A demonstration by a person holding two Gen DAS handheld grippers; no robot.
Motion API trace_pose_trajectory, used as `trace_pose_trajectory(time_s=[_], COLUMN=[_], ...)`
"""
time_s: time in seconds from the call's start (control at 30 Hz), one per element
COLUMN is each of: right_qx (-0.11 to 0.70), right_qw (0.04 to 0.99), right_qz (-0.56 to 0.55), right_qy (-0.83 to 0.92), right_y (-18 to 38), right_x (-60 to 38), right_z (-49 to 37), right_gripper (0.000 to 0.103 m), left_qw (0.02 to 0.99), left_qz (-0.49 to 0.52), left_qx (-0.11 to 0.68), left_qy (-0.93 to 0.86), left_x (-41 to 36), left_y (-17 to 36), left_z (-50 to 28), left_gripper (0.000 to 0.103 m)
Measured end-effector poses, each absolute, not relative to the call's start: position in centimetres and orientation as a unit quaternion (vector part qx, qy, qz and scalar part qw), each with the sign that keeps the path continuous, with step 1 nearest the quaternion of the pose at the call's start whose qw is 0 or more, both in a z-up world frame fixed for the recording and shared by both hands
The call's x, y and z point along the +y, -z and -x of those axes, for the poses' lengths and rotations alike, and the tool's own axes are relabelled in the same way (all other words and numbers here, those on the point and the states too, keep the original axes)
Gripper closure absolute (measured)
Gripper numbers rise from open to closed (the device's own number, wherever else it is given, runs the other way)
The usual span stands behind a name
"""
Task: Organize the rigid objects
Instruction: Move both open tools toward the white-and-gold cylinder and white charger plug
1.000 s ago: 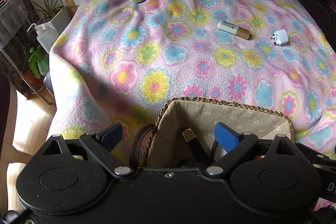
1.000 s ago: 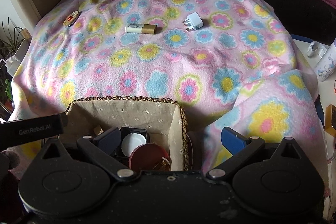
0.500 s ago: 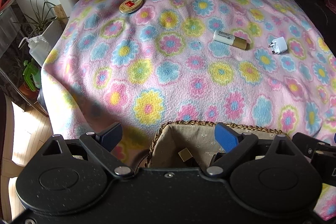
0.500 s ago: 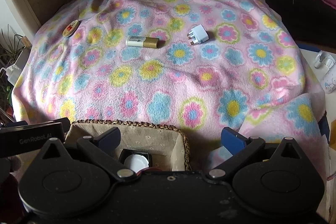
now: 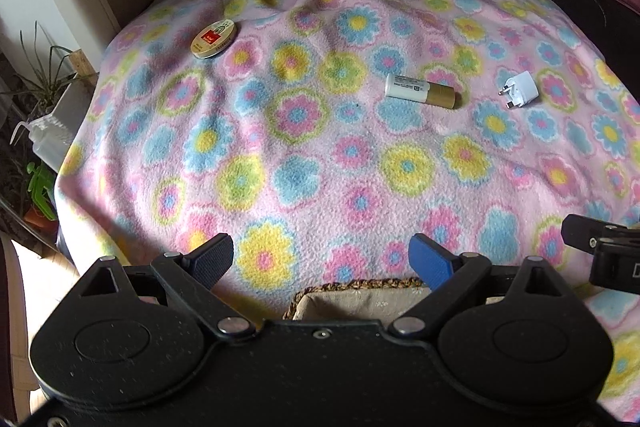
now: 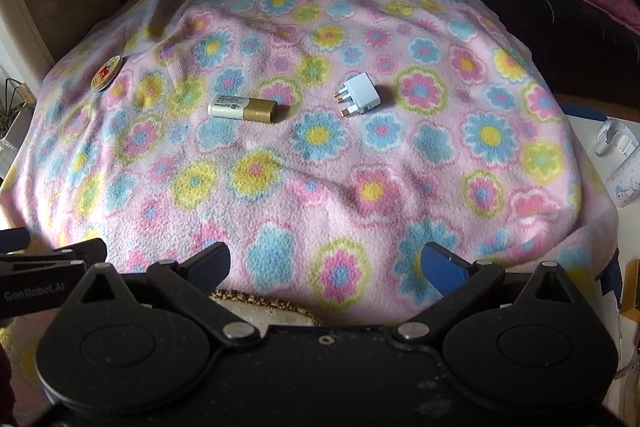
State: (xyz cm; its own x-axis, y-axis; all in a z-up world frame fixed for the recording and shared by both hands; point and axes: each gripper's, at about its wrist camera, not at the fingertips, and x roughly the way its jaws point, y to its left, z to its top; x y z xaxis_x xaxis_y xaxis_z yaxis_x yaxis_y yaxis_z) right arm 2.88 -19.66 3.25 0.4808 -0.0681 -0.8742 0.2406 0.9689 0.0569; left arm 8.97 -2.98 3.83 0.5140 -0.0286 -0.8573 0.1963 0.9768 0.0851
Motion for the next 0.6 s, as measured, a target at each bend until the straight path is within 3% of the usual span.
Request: trace_pose_trajectory(time_s=[0.6], right_qx=[0.493], right_qw=[0.859], right_qz=[-0.050], right_qy=[0.126], right_y=[1.1], right_x=[-24.6], right_z=[-13.9], right_gripper=[0.004], left_qw=[0.845], left_qz=[-0.111], left_qx=[0.499], left_qy=[0.158], left_x=[-9.5], left_y=[-1.0], left_z=[-20.9], left_gripper=[0.012])
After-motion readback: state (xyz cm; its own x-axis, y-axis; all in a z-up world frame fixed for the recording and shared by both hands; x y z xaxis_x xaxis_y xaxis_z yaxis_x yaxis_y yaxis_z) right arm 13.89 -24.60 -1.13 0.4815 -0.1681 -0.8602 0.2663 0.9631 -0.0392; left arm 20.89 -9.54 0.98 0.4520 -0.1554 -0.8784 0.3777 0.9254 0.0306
